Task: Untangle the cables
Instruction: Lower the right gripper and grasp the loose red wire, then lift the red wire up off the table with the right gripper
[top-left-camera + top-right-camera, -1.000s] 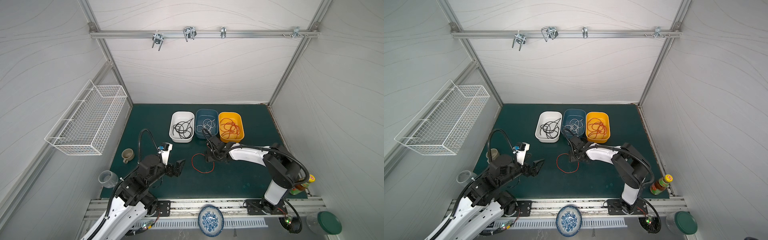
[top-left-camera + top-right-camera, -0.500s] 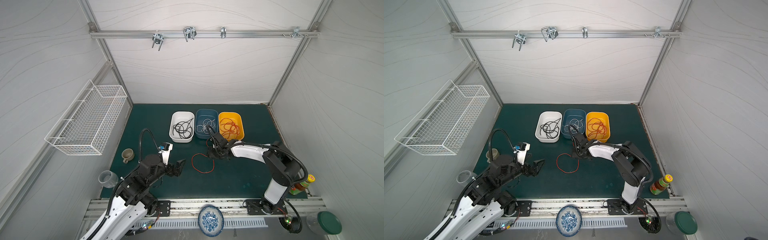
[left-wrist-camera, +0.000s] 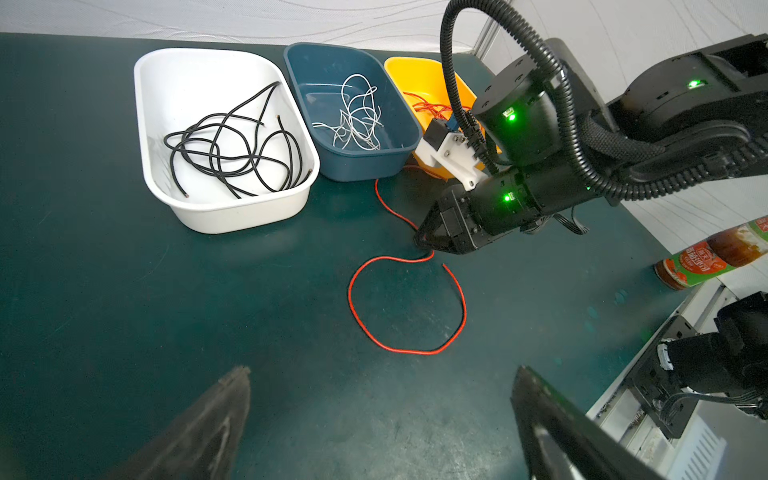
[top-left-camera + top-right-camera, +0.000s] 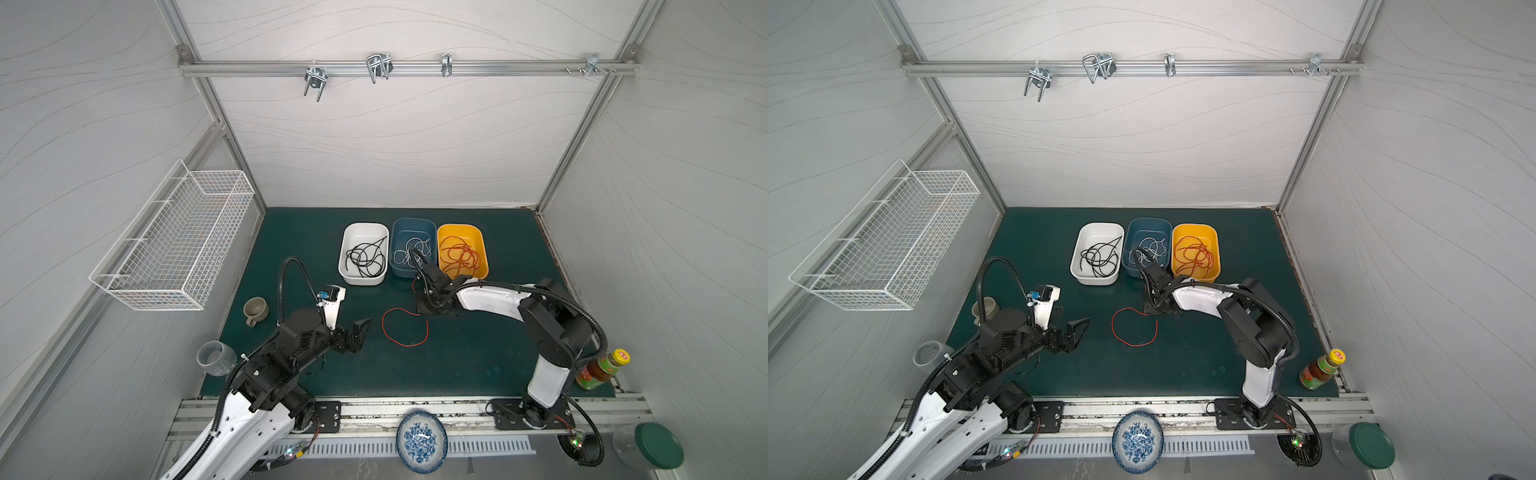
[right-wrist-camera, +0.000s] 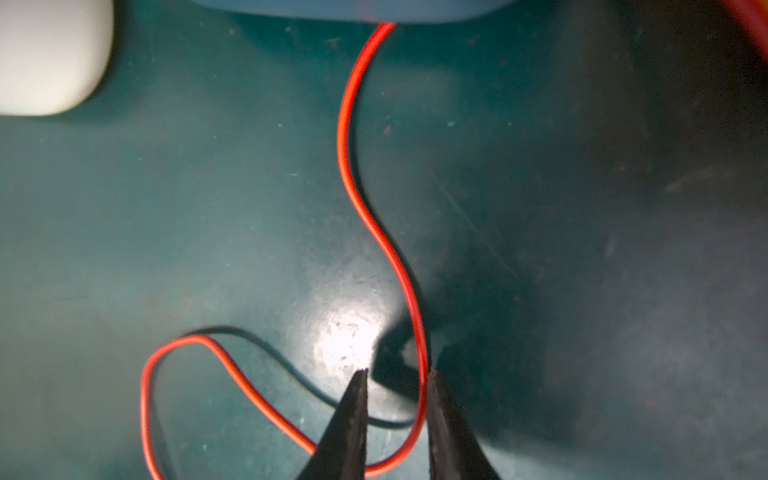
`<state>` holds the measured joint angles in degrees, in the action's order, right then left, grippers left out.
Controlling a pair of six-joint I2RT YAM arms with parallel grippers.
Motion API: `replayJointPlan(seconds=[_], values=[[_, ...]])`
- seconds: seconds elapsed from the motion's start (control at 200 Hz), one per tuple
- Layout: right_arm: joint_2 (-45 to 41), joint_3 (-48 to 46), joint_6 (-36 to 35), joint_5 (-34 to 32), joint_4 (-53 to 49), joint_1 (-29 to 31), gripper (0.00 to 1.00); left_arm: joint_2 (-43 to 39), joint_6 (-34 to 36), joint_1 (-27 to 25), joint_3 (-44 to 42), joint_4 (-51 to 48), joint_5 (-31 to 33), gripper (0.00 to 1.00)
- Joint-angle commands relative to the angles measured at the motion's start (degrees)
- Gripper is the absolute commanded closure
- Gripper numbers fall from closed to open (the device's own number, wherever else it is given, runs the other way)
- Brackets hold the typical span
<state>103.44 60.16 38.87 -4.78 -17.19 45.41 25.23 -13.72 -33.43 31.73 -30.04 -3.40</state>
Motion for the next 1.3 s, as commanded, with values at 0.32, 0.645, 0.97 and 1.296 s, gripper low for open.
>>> replayJointPlan(seconds=[0.32, 0.645, 0.97, 1.296], values=[[2.22, 1.18, -2.68, 0.24, -2.78, 4.83, 0.87, -0.16, 0.18, -0.23, 1.16, 1.54, 0.85, 0.01], [-0.38, 1.43, -1.96, 1.93, -2.37, 7.54, 0.99, -0.27, 0.10, -0.21, 1.19, 1.47, 0.90, 0.01], [-5.70, 0.77, -1.72, 2.31, -2.64, 8.91, 1.00, -0.47, 0.09, -0.18, 1.17, 1.46, 0.89, 0.01], [-11.87, -2.51, -3.44, 2.61, -0.15, 9.00, 1.00, -0.46, 0.09, -0.23, 1.15, 1.43, 0.85, 0.01]])
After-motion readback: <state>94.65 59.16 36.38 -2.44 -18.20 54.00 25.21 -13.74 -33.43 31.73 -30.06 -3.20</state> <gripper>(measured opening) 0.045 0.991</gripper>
